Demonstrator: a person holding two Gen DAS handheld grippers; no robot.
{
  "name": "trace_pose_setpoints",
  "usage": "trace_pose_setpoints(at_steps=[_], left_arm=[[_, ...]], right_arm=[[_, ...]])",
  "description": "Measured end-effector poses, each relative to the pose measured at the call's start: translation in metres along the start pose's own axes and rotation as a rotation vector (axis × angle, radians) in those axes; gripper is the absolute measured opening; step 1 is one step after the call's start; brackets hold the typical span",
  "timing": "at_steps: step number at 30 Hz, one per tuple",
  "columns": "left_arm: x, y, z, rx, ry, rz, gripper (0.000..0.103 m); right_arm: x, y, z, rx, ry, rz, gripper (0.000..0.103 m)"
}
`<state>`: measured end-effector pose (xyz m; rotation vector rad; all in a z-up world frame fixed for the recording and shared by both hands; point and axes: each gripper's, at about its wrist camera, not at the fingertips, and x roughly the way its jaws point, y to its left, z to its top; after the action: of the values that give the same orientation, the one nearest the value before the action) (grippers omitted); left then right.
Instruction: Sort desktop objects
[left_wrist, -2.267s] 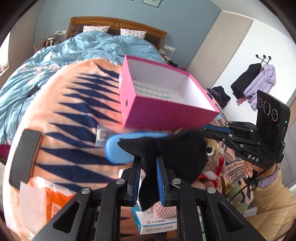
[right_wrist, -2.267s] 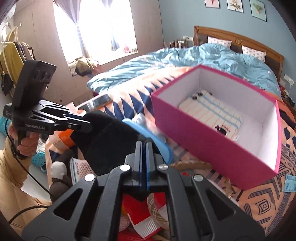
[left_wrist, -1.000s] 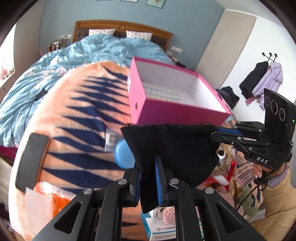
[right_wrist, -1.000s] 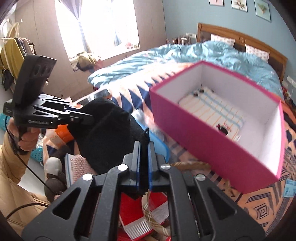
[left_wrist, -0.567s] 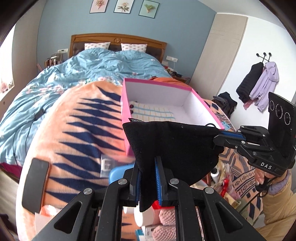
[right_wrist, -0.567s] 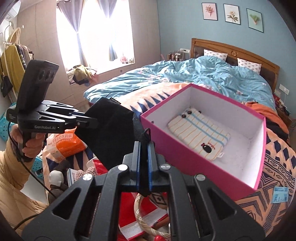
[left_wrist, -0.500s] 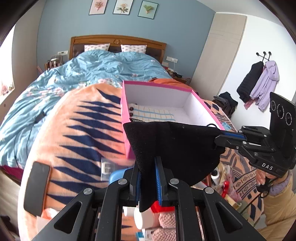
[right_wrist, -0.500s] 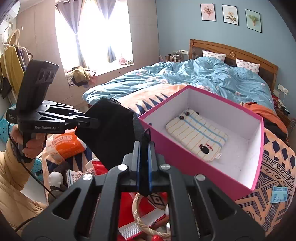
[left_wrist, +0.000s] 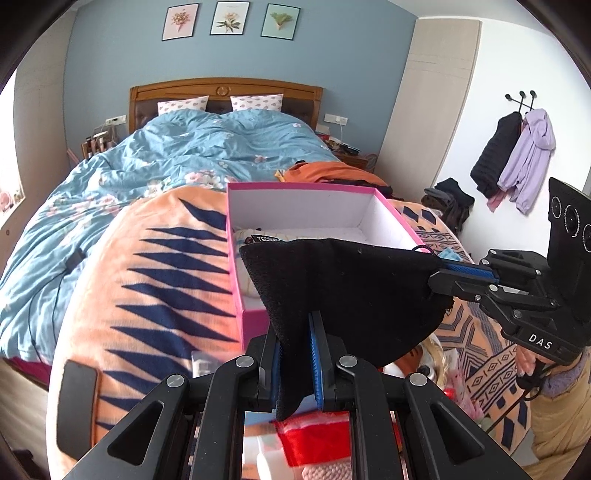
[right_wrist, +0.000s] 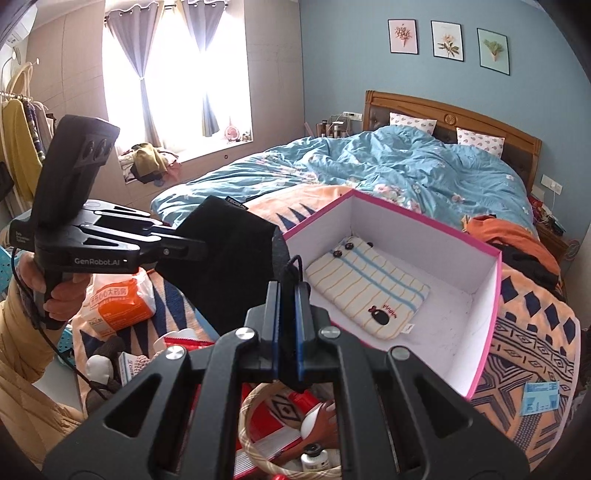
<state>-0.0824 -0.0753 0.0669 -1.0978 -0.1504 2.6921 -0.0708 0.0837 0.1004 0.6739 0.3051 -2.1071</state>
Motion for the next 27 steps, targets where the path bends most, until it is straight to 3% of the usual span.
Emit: trace_pose_setpoints(at_steps=[27], left_arm=[[0.036, -0.013, 0.038, 0.021, 0.018, 0.019, 0.012]], right_arm=[[0.005, -0.035, 0.021, 0.009, -0.020, -0.067, 0.008]])
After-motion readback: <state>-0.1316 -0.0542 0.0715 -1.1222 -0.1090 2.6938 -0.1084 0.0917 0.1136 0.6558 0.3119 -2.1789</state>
